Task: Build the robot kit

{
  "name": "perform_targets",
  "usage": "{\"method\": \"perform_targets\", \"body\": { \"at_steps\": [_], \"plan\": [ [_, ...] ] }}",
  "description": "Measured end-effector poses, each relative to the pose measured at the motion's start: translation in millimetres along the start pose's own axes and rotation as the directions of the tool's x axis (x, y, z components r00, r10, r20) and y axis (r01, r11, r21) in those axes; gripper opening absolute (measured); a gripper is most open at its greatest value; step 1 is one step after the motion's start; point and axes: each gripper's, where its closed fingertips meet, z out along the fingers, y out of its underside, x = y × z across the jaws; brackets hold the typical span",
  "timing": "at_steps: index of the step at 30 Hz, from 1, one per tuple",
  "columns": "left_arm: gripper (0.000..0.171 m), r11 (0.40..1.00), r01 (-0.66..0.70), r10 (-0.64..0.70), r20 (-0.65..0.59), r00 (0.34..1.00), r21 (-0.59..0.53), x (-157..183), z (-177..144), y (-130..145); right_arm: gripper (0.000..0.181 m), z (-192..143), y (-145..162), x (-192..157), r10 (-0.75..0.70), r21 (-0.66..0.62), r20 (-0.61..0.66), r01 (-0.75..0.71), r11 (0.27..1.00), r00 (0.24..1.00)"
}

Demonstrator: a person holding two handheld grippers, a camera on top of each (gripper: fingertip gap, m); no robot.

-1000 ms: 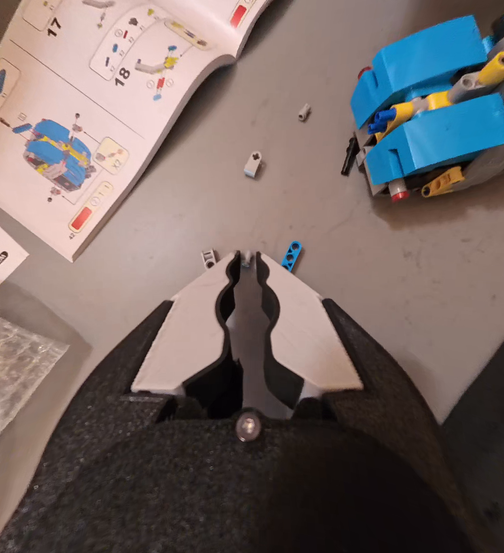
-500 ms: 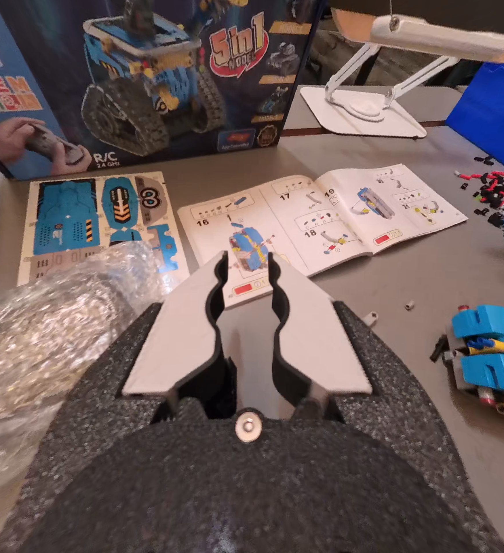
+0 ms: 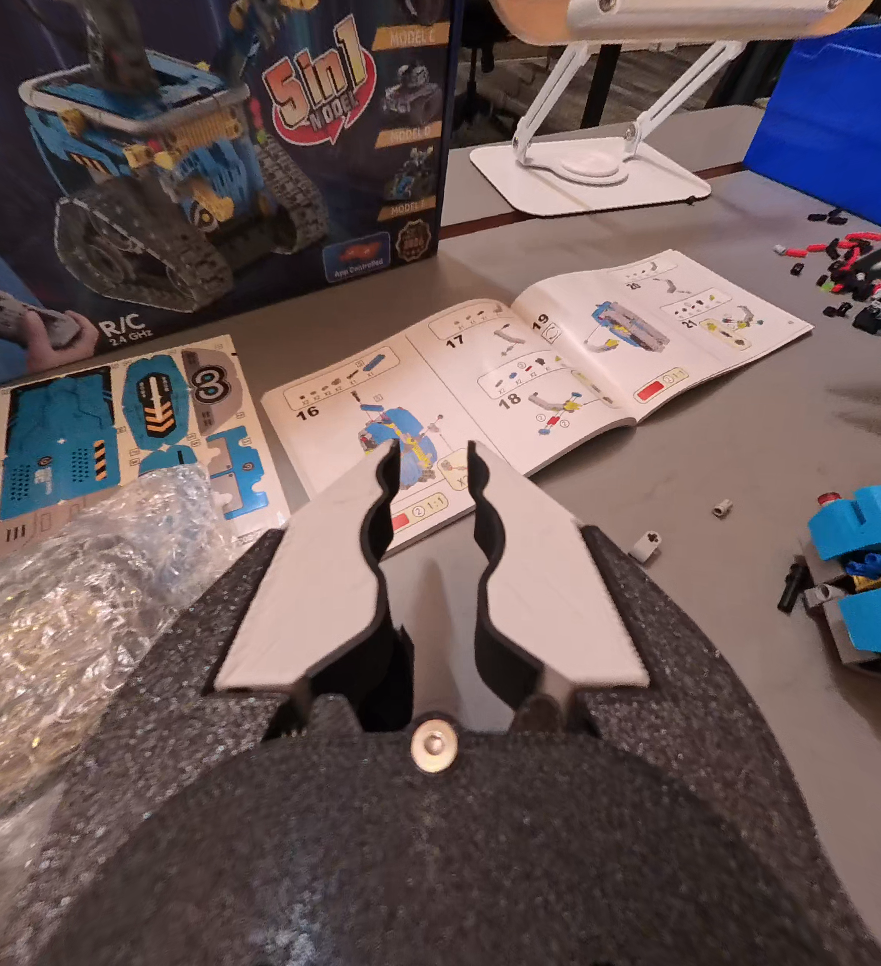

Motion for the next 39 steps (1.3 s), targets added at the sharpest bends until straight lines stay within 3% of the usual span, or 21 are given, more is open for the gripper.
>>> {"method": "perform_targets", "body": {
  "at_steps": [6, 11, 16, 21, 26, 30, 34, 39],
  "plan": [
    [0.025, 0.999, -0.032, 0.031, -0.028, 0.999, -0.026, 6.8, 2.7, 3.6, 0.016, 11.0, 12.0, -2.8, -0.096, -0.080, -0.045, 0.093, 0.992, 0.994],
    [0.025, 0.998, -0.052, 0.051, -0.036, 0.998, -0.030, 9.9, 2.9, 4.4, 0.016, -0.5, 9.9, 18.9, -0.091, -0.075, -0.124, 0.082, 0.994, 0.988],
    [0.025, 0.999, -0.041, 0.040, -0.045, 0.998, -0.027, 9.8, 2.4, 3.9, 0.015, -42.8, -2.4, 67.0, -0.084, -0.044, -0.323, 0.074, 0.996, 0.943],
    [0.025, 0.999, -0.022, 0.020, -0.053, 0.998, -0.026, 8.7, 2.3, 3.7, 0.011, -103.7, -4.8, 136.4, -0.043, -0.063, -0.558, 0.009, 0.998, 0.829],
    [0.025, 0.999, -0.038, 0.036, -0.055, 0.998, -0.036, 10.5, 3.2, 5.1, 0.012, -89.4, 0.8, 175.9, 0.000, -0.221, -0.559, -0.150, 0.964, 0.829],
    [0.025, 0.998, -0.054, 0.052, -0.060, 0.997, -0.033, 12.5, 2.7, 5.1, 0.023, -64.6, 7.1, 190.1, 0.057, -0.312, -0.525, -0.254, 0.916, 0.849],
    [0.025, 0.998, -0.049, 0.047, -0.064, 0.997, -0.028, 12.4, 2.1, 4.3, 0.022, -76.2, 23.7, 197.6, 0.015, -0.396, -0.551, -0.278, 0.875, 0.835],
    [0.025, 0.997, -0.055, 0.052, -0.065, 0.997, -0.046, 12.9, 4.1, 6.7, 0.018, -86.1, 31.7, 186.9, 0.018, -0.380, -0.508, -0.242, 0.893, 0.861]
  ]
}}
